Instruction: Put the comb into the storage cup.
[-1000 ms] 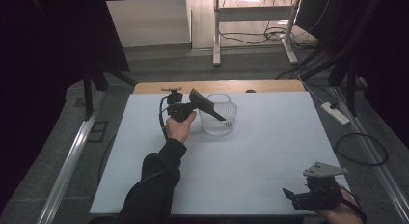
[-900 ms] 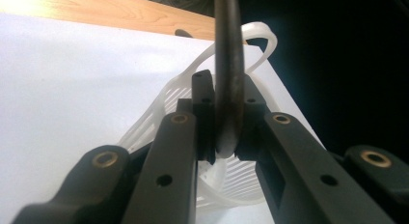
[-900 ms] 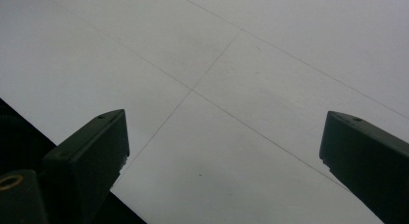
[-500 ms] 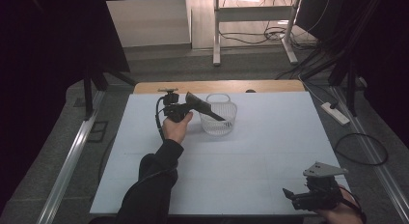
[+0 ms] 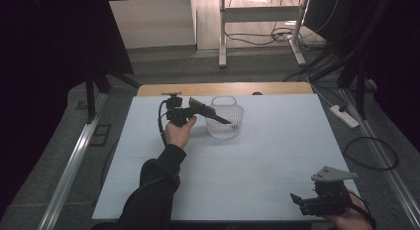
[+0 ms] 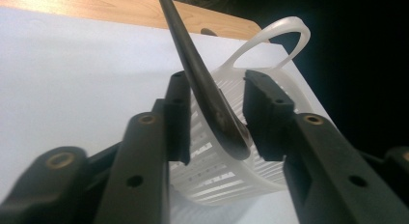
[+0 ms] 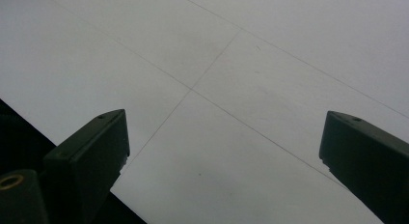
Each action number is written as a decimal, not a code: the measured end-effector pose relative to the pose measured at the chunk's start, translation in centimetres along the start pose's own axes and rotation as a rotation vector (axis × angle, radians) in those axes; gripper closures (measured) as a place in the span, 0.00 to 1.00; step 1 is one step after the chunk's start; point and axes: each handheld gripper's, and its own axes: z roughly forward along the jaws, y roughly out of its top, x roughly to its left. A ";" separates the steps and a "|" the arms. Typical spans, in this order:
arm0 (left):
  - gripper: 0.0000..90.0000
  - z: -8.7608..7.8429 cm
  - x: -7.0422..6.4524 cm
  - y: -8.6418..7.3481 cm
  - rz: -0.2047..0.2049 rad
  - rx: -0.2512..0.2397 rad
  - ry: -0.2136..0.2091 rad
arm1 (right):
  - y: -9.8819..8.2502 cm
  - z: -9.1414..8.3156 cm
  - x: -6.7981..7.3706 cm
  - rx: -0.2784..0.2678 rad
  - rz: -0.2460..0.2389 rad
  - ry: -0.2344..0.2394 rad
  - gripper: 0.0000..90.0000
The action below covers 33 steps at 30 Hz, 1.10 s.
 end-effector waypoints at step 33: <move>0.35 -1.3 -1.3 0.4 0.296 0.029 0.155 | 0.0 0.0 0.0 0.004 0.001 0.000 0.05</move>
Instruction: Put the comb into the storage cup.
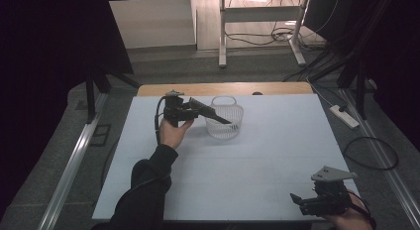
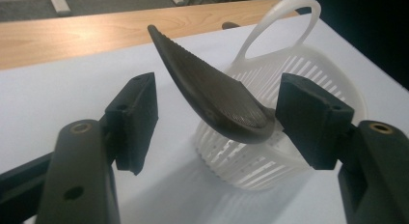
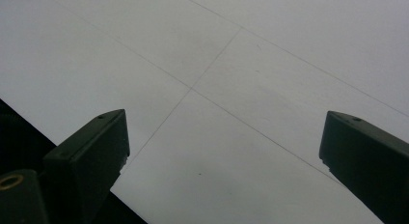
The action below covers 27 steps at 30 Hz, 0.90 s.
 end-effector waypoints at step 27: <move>0.03 -1.6 -0.1 -0.1 0.113 0.061 0.030 | 0.0 -0.1 -0.3 -0.009 0.029 0.001 0.01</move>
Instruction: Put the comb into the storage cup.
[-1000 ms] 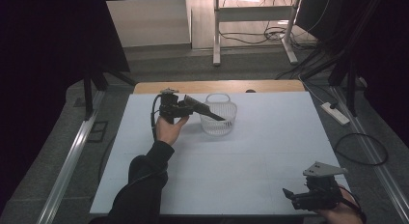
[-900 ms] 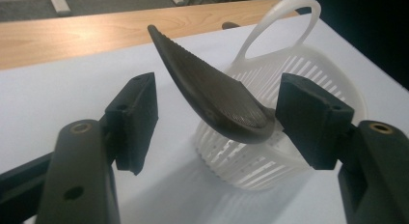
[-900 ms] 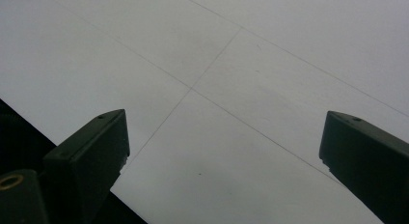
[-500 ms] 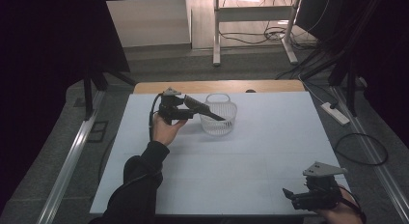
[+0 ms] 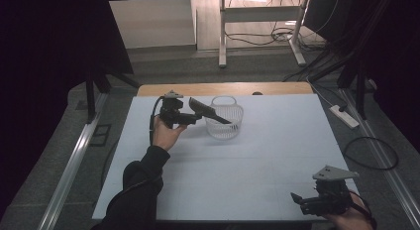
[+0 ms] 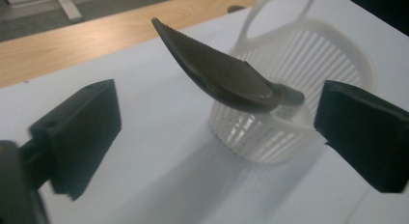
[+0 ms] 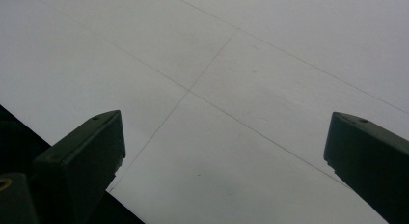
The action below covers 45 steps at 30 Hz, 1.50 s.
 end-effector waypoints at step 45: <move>0.00 -3.7 -0.8 -2.6 0.091 0.039 0.000 | -0.1 -0.2 -0.1 -0.024 0.016 -0.003 0.00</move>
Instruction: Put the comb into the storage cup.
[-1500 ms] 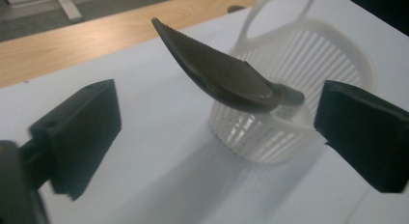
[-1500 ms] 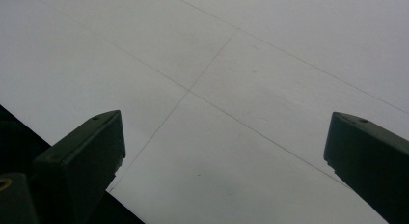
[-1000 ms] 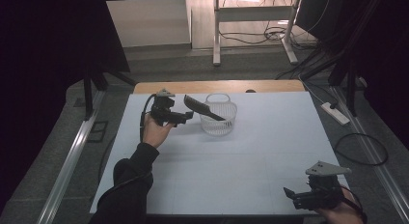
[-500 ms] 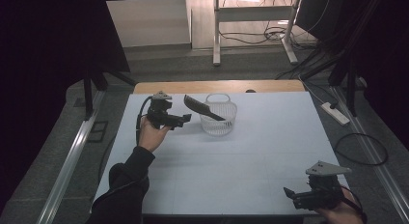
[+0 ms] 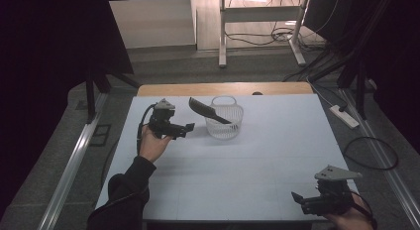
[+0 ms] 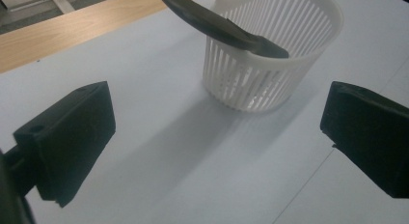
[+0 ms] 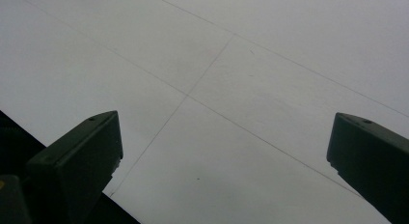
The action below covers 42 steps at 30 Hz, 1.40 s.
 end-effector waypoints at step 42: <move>0.00 -3.1 -1.9 -2.5 0.022 0.009 -0.023 | -0.1 -0.2 -0.1 -0.016 0.014 0.000 0.00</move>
